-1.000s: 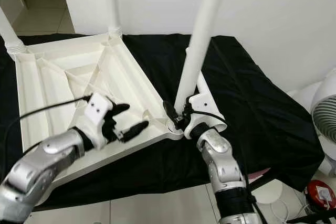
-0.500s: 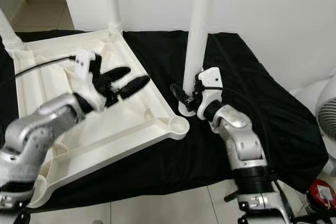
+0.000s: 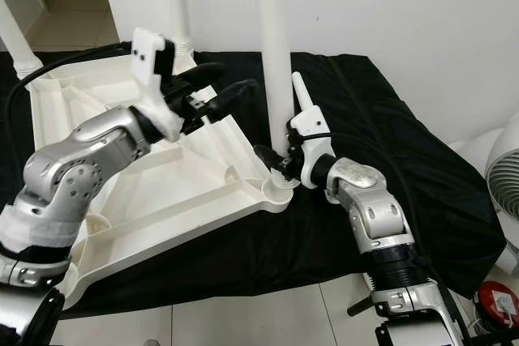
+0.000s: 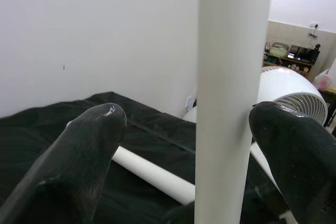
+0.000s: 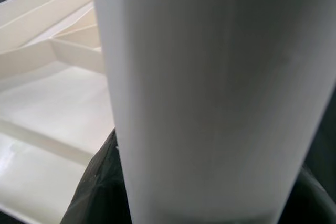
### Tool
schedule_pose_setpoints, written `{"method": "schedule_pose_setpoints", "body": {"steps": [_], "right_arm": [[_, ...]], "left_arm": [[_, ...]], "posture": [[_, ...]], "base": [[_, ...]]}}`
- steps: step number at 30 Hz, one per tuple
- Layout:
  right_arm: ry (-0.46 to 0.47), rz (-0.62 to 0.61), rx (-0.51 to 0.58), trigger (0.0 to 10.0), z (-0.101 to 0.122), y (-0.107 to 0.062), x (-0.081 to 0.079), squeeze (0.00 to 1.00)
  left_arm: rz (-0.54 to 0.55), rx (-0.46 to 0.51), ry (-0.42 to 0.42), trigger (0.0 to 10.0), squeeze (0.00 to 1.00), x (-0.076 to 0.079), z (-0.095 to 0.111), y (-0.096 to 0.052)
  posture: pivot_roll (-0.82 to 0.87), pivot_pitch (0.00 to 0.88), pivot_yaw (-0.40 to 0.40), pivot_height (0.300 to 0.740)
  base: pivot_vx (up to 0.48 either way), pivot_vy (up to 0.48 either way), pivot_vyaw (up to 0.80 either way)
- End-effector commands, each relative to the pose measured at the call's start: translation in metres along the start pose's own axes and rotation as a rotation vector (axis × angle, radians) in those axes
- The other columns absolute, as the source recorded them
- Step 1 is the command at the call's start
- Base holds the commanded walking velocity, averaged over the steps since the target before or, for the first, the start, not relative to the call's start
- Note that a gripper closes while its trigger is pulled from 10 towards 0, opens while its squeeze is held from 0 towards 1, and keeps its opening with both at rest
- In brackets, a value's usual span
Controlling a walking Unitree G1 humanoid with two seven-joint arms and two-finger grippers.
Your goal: Building children table
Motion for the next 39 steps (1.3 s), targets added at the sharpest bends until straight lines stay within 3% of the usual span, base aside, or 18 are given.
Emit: {"method": "schedule_pose_setpoints", "body": {"steps": [1,7,15,19,27,28,39], "right_arm": [[-0.013,0.007,-0.013,10.0,0.002,0.001,0.002,0.0],[-0.016,0.045,-0.054,10.0,-0.005,0.001,-0.001,0.0],[-0.046,0.076,-0.083,10.0,-0.007,0.002,-0.002,0.0],[-0.08,0.096,-0.092,10.0,-0.008,0.001,-0.003,0.0],[-0.086,0.108,-0.085,10.0,-0.005,0.002,-0.004,0.0],[-0.088,0.107,-0.084,10.0,-0.004,0.002,-0.003,0.0],[-0.1,0.092,-0.067,10.0,0.002,0.0,0.0,0.0]], "left_arm": [[-0.248,-0.008,0.012,10.0,0.0,0.016,0.0,0.001],[-0.302,0.002,0.028,10.0,0.0,0.022,0.007,0.007],[-0.356,0.021,-0.034,10.0,0.0,0.026,0.012,0.013],[-0.387,0.019,-0.118,10.0,0.0,0.029,0.014,0.018],[-0.399,-0.003,-0.133,10.0,0.0,0.032,0.013,0.023],[-0.388,-0.012,-0.12,0.0,0.0,0.031,0.011,0.024],[-0.333,-0.004,-0.088,0.0,0.0,0.023,0.016,0.034]], "posture": [[0.02,0.046,-0.065,0.74],[0.02,0.041,-0.065,0.74],[0.01,0.03,-0.053,0.74],[0.01,0.024,-0.045,0.74],[0.01,0.016,-0.041,0.74],[0.0,0.011,-0.036,0.74],[-0.01,0.0,-0.037,0.74]], "base": [[0.0,0.0,0.0],[0.0,0.0,0.0],[0.0,0.0,0.0],[0.0,0.0,0.0],[0.0,0.0,0.0],[0.0,0.0,0.0],[0.0,0.0,0.0]]}}
Point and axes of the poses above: a point about 5 cm out from each wrist's last joint towards the gripper, its own y axis pointing out of the wrist towards the gripper, its own z axis along the axis of the wrist's last joint, x = y × z, the point moved 1 cm from there along y, pointing out of the wrist towards the gripper, and after that the axes turned 2 degrees about -y, right-handed, at the moved point
